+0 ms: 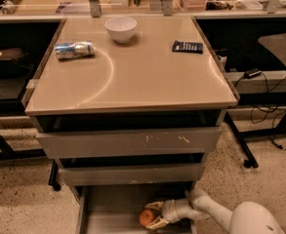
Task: Pick orange from bottom drawer and place on counter
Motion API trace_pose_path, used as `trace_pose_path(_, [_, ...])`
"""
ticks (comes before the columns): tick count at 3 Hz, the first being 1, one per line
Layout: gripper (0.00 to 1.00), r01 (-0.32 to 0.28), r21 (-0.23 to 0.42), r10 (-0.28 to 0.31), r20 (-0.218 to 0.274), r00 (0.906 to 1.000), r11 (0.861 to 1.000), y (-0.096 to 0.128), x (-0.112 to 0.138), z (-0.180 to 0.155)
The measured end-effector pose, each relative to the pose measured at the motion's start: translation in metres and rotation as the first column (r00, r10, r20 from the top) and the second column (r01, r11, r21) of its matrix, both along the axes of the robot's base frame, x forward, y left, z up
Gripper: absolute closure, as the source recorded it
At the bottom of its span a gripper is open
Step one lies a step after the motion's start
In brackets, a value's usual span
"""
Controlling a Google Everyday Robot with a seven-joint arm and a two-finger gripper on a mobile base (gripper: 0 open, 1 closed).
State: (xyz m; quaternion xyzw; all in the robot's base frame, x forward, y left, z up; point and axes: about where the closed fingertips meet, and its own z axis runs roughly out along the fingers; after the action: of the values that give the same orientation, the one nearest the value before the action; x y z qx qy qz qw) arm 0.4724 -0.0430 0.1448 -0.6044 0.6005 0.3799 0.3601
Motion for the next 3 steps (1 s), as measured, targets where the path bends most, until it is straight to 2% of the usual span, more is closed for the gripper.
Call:
trace_pose_path(2, [0.9,0.0,0.0,0.0,0.0,1.0,1.0,0.0001,0.0,0.0])
trace_pose_path(3, [1.0,0.0,0.0,0.0,0.0,1.0,1.0,0.0001,0.0,0.0])
